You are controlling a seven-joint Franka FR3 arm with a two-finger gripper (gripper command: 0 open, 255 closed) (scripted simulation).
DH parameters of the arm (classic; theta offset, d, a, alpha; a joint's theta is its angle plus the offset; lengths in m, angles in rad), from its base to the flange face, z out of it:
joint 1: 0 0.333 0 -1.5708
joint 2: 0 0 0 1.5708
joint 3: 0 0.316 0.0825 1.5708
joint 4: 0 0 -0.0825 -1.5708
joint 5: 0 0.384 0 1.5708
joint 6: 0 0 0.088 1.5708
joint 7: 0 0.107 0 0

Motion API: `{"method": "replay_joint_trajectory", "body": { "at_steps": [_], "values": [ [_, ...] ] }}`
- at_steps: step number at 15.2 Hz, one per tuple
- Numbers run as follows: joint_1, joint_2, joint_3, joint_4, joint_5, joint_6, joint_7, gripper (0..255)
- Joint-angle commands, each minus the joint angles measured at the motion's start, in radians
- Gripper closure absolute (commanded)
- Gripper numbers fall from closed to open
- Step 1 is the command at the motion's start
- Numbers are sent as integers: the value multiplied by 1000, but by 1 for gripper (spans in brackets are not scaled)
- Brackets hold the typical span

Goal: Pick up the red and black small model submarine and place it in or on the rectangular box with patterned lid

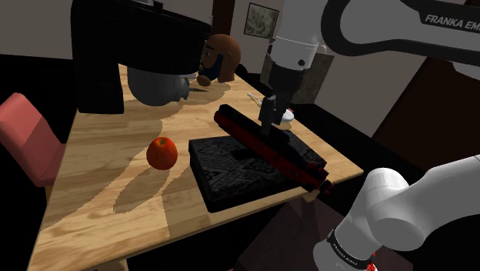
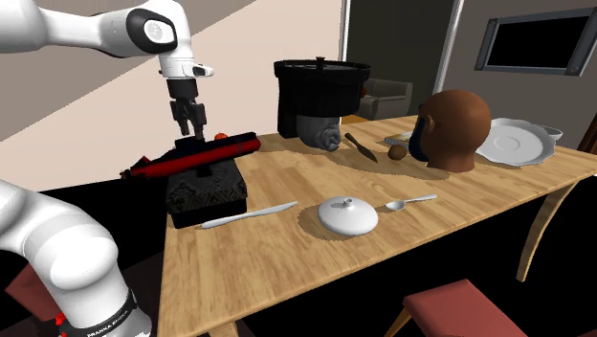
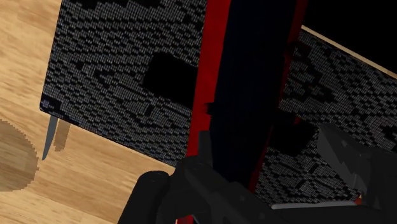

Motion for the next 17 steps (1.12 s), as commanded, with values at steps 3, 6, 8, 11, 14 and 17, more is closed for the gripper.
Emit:
{"method": "replay_joint_trajectory", "body": {
  "at_steps": [3,6,8,11,14,17],
  "values": [
    [0,0,0,1,0,0,0,0],
    [-1,8,-1,41,-2,-31,1,0],
    [-3,28,-2,125,-5,-95,3,0],
    [-4,38,-2,159,-6,-120,4,0],
    [-4,38,-2,159,-6,-120,4,0],
    [-4,38,-2,159,-6,-120,4,0]
  ]
}}
